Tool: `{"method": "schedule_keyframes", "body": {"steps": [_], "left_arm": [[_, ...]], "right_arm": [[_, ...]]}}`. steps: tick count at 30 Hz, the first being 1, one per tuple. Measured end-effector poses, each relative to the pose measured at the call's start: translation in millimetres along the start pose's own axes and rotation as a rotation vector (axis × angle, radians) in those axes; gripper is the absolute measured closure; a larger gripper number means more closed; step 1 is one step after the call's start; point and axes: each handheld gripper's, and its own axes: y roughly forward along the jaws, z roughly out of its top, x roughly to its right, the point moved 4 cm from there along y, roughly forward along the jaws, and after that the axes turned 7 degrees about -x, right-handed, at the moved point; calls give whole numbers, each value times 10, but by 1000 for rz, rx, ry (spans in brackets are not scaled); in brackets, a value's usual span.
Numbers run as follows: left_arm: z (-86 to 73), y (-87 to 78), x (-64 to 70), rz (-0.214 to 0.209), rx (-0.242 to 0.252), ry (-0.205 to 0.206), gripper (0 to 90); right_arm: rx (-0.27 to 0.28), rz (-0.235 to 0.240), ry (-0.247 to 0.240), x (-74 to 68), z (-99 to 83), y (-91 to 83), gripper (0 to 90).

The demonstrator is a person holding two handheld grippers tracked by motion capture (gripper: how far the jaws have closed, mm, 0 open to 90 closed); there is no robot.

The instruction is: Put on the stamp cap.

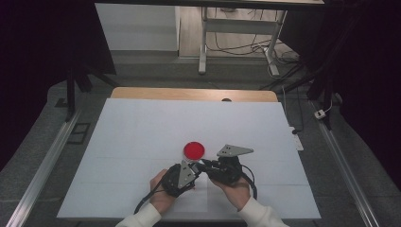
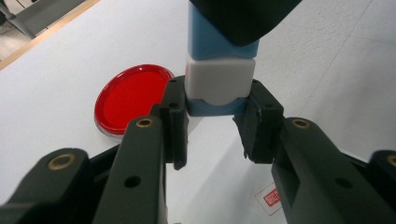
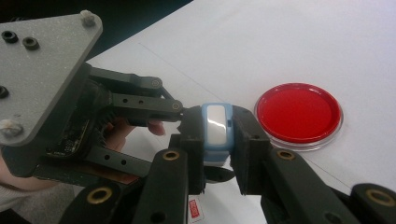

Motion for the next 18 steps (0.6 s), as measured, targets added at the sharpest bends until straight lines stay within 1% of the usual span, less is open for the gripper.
{"method": "schedule_keyframes", "body": {"steps": [3, 6, 7, 11, 18], "left_arm": [[-1, 3, -5, -8, -1, -2, 648], [-15, 22, -15, -14, -11, -8, 647], [-19, 26, -19, -23, -13, -10, 647], [-25, 27, -24, -34, -13, -19, 644], [-31, 22, -44, -56, -14, -39, 632]], "right_arm": [[-5, 0, 0, 6, 0, -5, 755], [5, 1, 3, 11, 2, -6, 755], [7, -1, 2, 13, 2, -8, 755], [16, 3, 3, 21, -5, -6, 754], [23, 1, -18, 9, -6, -9, 754]]}}
